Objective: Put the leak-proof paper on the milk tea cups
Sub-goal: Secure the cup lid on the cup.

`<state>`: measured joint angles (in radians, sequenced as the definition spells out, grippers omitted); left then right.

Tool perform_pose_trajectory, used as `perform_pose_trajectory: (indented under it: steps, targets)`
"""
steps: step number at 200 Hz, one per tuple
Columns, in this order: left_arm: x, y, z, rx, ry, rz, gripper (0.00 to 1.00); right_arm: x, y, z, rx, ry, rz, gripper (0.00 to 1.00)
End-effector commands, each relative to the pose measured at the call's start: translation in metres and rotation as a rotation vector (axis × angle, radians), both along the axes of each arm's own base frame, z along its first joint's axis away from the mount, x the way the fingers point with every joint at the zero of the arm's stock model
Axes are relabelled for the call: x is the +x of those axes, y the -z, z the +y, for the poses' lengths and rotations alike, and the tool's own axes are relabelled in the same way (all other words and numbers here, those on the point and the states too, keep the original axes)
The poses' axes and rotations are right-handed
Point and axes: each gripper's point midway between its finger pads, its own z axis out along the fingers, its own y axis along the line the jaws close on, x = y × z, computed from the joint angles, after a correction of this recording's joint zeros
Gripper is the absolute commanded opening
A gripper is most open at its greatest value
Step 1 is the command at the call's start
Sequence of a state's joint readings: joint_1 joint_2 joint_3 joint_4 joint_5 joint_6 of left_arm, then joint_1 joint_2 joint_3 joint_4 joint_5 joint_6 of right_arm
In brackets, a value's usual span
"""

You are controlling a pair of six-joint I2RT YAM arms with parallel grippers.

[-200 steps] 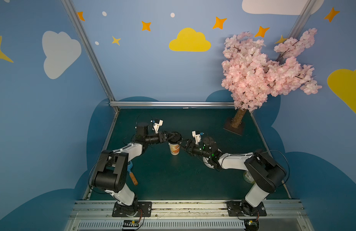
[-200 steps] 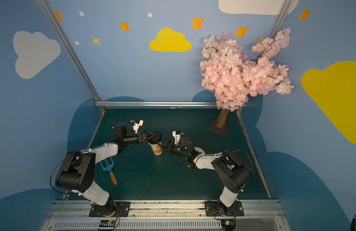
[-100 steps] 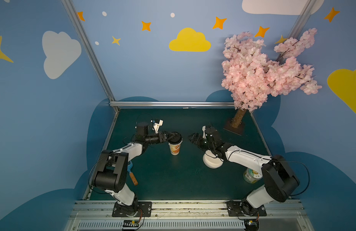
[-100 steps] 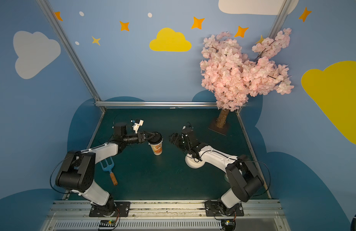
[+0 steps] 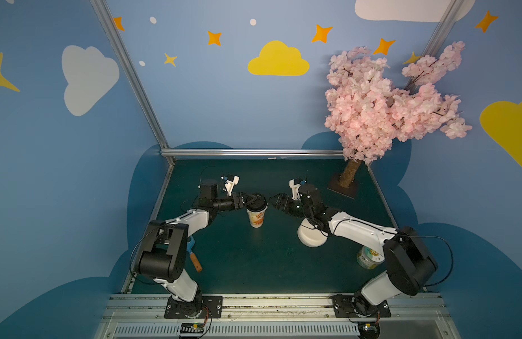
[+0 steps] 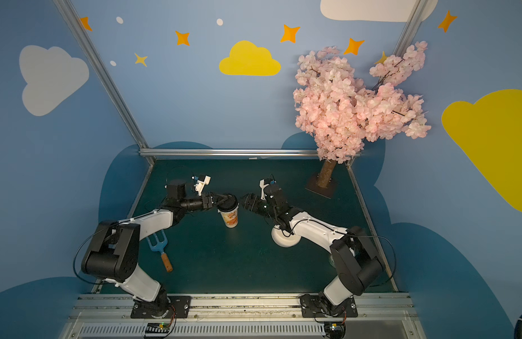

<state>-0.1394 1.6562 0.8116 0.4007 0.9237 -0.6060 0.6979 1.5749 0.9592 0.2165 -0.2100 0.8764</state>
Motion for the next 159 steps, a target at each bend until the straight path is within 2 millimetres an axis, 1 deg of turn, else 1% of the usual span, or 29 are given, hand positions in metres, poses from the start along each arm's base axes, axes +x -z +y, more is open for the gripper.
perform_pose_trajectory:
  steps: [1,68,86,97,109,133,150,159]
  targets:
    - [-0.063,0.148,0.032,0.290,-0.100,0.489,0.68,0.002,-0.003,0.013,0.023,-0.045,-0.023,0.85]
    - [-0.063,0.149,0.032,0.290,-0.100,0.491,0.68,0.000,0.028,0.016,-0.011,-0.043,0.049,0.85]
    - [-0.063,0.149,0.032,0.290,-0.100,0.490,0.68,-0.003,0.048,0.009,-0.077,-0.017,0.099,0.85]
    - [-0.063,0.150,0.032,0.290,-0.100,0.492,0.68,-0.008,0.065,0.004,-0.117,0.000,0.135,0.85]
    - [-0.063,0.150,0.032,0.290,-0.100,0.493,0.68,-0.013,0.086,-0.006,-0.171,0.033,0.177,0.85]
    - [-0.064,0.150,0.032,0.290,-0.100,0.493,0.68,-0.032,0.127,-0.030,-0.260,0.108,0.251,0.85]
    - [-0.064,0.151,0.032,0.291,-0.101,0.495,0.68,-0.043,0.147,-0.040,-0.287,0.130,0.286,0.85]
    - [-0.064,0.151,0.032,0.291,-0.101,0.494,0.68,-0.047,0.150,-0.041,-0.282,0.133,0.286,0.85]
